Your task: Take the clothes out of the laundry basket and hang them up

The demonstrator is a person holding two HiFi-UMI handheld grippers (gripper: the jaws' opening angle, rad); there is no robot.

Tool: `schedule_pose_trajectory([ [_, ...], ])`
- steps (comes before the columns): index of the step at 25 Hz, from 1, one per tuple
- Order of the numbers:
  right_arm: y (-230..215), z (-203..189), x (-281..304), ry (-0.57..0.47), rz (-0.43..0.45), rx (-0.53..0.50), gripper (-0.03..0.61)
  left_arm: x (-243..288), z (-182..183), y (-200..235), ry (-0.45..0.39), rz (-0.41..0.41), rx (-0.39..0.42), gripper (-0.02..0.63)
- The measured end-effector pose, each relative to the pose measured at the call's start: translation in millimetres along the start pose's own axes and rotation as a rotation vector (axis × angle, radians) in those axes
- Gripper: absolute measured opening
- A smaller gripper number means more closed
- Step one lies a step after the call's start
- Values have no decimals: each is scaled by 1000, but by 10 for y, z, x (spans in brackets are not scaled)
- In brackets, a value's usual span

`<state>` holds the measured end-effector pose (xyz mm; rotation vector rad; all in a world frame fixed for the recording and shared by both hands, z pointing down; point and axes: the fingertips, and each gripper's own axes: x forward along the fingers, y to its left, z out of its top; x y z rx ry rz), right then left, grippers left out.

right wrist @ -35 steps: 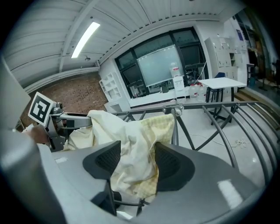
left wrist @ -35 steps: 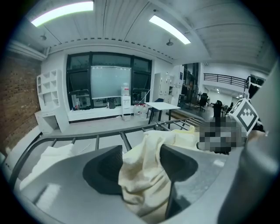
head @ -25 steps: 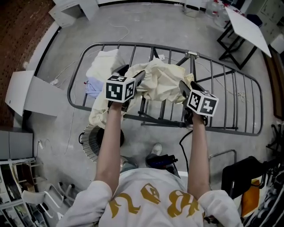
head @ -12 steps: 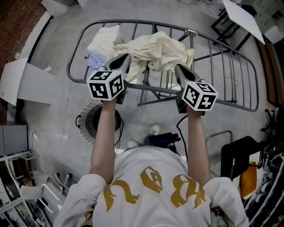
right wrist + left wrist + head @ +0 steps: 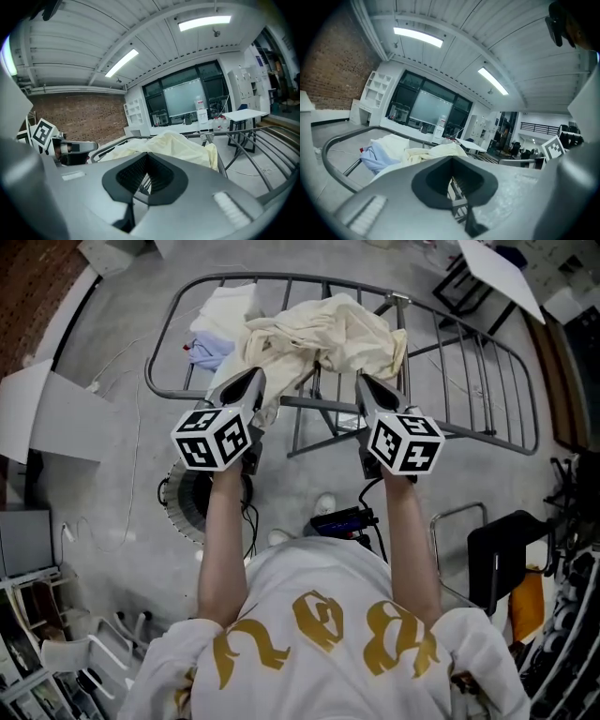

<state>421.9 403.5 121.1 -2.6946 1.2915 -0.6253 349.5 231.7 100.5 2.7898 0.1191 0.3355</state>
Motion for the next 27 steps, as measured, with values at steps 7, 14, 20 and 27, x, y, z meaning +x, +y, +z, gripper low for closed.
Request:
schedule_pose_trajectory([
  [7, 106, -75, -50, 24, -21, -38, 26, -106, -37, 6, 0, -12, -5, 2],
  [14, 140, -30, -71, 20, -27, -46, 26, -113, -19, -12, -2, -32, -12, 2],
  [20, 140, -35, -70, 25, -30, -44, 26, -68, -54, -66, 16, -47, 1, 2],
  [27, 174, -20, -44, 26, -26, -53, 26, -38, -2, -75, 11, -73, 4, 2],
])
